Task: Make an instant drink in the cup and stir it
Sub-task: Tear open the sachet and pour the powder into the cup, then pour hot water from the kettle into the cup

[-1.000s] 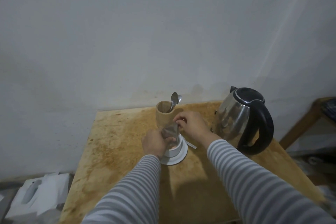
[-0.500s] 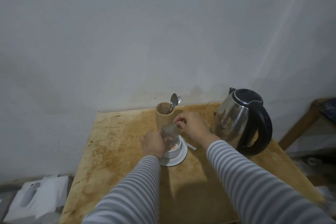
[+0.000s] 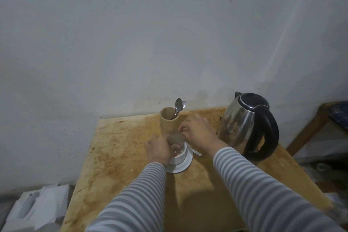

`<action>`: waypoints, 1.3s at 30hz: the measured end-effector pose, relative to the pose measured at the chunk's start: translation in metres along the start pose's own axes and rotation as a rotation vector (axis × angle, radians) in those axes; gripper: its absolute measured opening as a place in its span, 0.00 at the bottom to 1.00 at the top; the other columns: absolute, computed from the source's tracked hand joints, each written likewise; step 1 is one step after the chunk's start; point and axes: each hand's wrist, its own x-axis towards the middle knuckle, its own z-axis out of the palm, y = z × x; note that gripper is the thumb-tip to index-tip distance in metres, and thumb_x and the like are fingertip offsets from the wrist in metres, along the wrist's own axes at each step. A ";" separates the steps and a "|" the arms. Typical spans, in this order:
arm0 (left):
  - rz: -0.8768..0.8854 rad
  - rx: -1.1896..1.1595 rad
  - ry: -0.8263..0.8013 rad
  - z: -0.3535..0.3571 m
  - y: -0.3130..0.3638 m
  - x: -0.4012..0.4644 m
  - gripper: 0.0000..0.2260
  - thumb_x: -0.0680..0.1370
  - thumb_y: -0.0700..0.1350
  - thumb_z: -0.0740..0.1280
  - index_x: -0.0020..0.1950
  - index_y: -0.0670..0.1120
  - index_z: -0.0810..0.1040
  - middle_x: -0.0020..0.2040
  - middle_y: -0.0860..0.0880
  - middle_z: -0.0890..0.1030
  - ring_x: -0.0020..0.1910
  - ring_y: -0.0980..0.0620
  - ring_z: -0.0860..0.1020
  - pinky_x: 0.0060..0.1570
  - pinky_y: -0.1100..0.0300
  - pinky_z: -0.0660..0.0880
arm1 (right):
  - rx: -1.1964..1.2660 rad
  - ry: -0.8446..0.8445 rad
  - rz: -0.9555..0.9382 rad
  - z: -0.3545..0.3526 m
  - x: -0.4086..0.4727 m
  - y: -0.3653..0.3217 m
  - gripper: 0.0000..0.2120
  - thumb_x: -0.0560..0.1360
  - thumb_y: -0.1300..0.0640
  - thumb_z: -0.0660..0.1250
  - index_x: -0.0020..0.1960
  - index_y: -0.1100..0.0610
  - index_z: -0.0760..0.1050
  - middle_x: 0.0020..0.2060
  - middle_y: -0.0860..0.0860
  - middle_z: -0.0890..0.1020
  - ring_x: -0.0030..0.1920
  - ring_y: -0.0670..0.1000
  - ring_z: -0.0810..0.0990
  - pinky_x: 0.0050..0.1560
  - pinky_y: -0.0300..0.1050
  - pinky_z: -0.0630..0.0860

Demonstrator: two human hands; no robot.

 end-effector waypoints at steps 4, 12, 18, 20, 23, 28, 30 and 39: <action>0.039 -0.044 -0.027 0.004 -0.006 -0.002 0.29 0.70 0.61 0.71 0.67 0.54 0.70 0.67 0.50 0.74 0.68 0.46 0.68 0.64 0.48 0.62 | -0.104 -0.001 0.021 -0.001 -0.005 0.005 0.08 0.78 0.56 0.61 0.48 0.50 0.80 0.49 0.46 0.81 0.56 0.52 0.70 0.55 0.49 0.62; -0.041 -0.002 -0.143 0.006 -0.035 -0.012 0.42 0.67 0.66 0.72 0.74 0.50 0.62 0.73 0.49 0.67 0.72 0.44 0.63 0.67 0.44 0.63 | 0.459 -0.059 0.666 0.026 -0.036 0.046 0.06 0.76 0.65 0.63 0.51 0.58 0.75 0.42 0.55 0.77 0.42 0.55 0.76 0.41 0.43 0.70; -0.045 -0.072 -0.165 0.008 -0.045 -0.017 0.30 0.70 0.61 0.72 0.68 0.50 0.72 0.65 0.49 0.77 0.65 0.46 0.72 0.61 0.48 0.70 | 1.242 0.036 1.185 0.061 -0.041 0.063 0.10 0.78 0.70 0.60 0.59 0.63 0.68 0.33 0.57 0.75 0.14 0.46 0.75 0.18 0.35 0.73; -0.065 -0.186 -0.143 0.010 -0.051 -0.020 0.23 0.72 0.57 0.72 0.64 0.50 0.76 0.59 0.49 0.80 0.58 0.47 0.77 0.58 0.48 0.75 | 1.389 0.063 1.204 0.068 -0.041 0.061 0.17 0.78 0.70 0.58 0.67 0.66 0.66 0.38 0.58 0.75 0.17 0.47 0.78 0.22 0.38 0.78; -0.074 -0.247 -0.109 0.013 -0.057 -0.025 0.09 0.75 0.53 0.68 0.53 0.53 0.81 0.49 0.51 0.83 0.49 0.48 0.81 0.54 0.48 0.78 | 1.474 0.038 1.212 0.075 -0.038 0.054 0.21 0.78 0.71 0.57 0.71 0.70 0.62 0.57 0.65 0.78 0.35 0.57 0.83 0.25 0.40 0.79; -0.062 -0.212 -0.097 0.014 -0.059 -0.027 0.06 0.77 0.53 0.66 0.45 0.53 0.81 0.43 0.54 0.84 0.44 0.50 0.81 0.49 0.49 0.79 | 1.341 0.019 1.389 0.097 -0.022 0.049 0.17 0.78 0.67 0.63 0.65 0.70 0.69 0.53 0.66 0.82 0.48 0.60 0.85 0.29 0.43 0.80; -0.065 -0.206 -0.102 0.014 -0.060 -0.026 0.07 0.77 0.53 0.66 0.45 0.52 0.80 0.43 0.53 0.84 0.44 0.50 0.81 0.49 0.50 0.79 | 1.245 0.071 1.403 0.103 -0.021 0.049 0.18 0.74 0.67 0.69 0.62 0.66 0.70 0.47 0.64 0.84 0.36 0.58 0.85 0.17 0.39 0.73; -0.097 -0.144 -0.104 0.011 -0.053 -0.029 0.07 0.78 0.53 0.63 0.46 0.53 0.79 0.45 0.52 0.83 0.45 0.48 0.80 0.48 0.52 0.78 | 1.260 0.067 1.330 0.079 -0.053 0.059 0.09 0.80 0.64 0.60 0.58 0.66 0.71 0.28 0.58 0.80 0.24 0.51 0.79 0.19 0.38 0.75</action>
